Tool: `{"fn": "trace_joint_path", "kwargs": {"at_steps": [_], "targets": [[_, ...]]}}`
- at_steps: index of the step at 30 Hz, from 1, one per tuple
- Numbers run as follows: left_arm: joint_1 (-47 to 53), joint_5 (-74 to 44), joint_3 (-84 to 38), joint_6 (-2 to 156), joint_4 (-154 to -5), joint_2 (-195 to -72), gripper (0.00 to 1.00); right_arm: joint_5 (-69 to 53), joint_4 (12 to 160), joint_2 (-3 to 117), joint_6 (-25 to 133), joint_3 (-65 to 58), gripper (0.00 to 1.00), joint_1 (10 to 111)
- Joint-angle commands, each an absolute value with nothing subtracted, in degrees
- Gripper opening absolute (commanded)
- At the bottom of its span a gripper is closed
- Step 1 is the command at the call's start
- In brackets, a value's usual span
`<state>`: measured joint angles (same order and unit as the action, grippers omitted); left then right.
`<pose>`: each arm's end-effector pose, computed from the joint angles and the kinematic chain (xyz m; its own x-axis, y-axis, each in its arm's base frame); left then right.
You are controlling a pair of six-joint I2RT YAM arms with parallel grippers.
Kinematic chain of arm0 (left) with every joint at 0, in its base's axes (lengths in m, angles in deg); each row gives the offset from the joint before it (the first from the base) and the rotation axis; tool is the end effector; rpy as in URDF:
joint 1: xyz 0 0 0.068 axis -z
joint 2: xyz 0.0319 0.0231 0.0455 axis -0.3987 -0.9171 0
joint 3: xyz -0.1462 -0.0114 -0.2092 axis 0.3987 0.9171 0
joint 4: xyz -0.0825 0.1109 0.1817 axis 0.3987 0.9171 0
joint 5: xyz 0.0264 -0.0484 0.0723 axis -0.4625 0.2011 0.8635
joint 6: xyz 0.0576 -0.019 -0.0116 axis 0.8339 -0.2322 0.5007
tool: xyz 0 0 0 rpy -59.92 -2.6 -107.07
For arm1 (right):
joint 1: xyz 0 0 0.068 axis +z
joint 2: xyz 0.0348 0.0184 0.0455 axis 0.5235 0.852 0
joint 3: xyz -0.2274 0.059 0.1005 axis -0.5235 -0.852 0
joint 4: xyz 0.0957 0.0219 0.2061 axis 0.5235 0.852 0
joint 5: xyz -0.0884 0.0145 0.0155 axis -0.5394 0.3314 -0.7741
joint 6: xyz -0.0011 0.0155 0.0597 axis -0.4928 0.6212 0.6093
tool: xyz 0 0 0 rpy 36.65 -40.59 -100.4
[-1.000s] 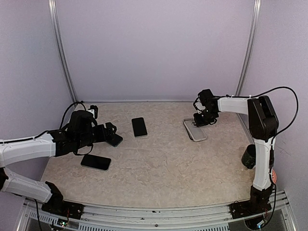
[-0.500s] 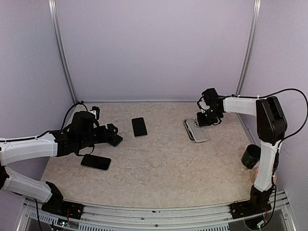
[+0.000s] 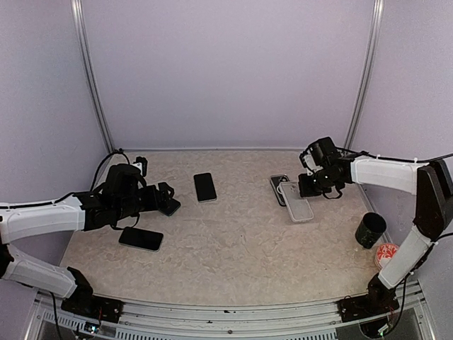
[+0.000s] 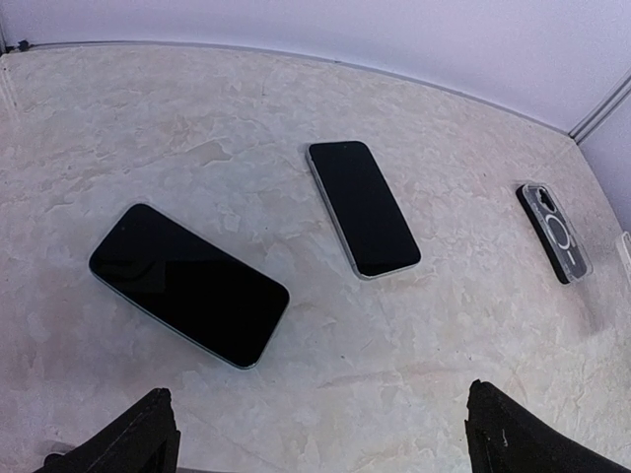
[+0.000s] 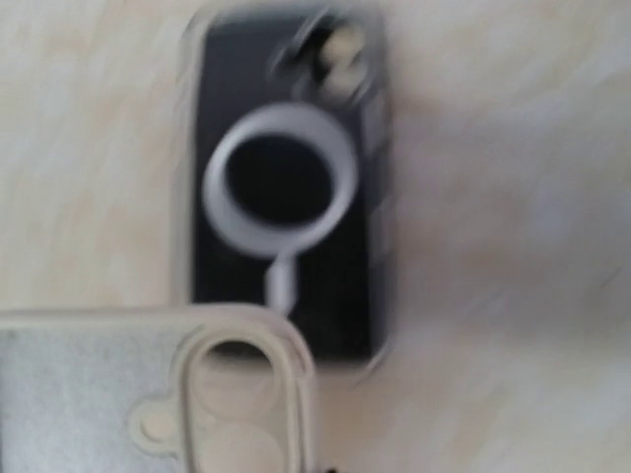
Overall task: Put the phone into the phone case
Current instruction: Place the phone case at the center of the board.
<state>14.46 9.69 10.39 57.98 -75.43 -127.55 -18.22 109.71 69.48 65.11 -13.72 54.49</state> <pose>0.2009 -0.1397 0.2258 -0.5663 -0.1850 -0.8032 0.1256 0.9437 -0.3059 0.2976 0.1236 0.2187 -0.8041 -0.0095 -0.5944 -0.1256 0.9800 0.1542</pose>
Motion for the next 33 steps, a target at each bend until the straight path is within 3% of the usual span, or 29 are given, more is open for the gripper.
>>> {"fn": "trace_joint_path", "kwargs": {"at_steps": [1, 10, 29, 33], "targets": [[14.8, 9.7, 10.1, 58.5, -76.6, -128.1, 0.99, -20.7, 109.6, 65.2, 68.6, -19.2, 0.0, 59.3], [14.8, 9.6, 11.3, 58.3, -78.3, -127.5, 0.99, -22.0, 107.7, 61.9, 72.1, -27.4, 0.0, 63.5], [14.8, 9.9, 13.8, 57.5, -77.9, -124.8, 0.99, -26.7, 103.8, 71.6, 74.1, -29.0, 0.0, 63.9], [14.8, 9.9, 14.3, 57.4, -77.9, -124.6, 0.99, -26.3, 103.8, 71.4, 74.3, -29.6, 0.14, 63.9]]}}
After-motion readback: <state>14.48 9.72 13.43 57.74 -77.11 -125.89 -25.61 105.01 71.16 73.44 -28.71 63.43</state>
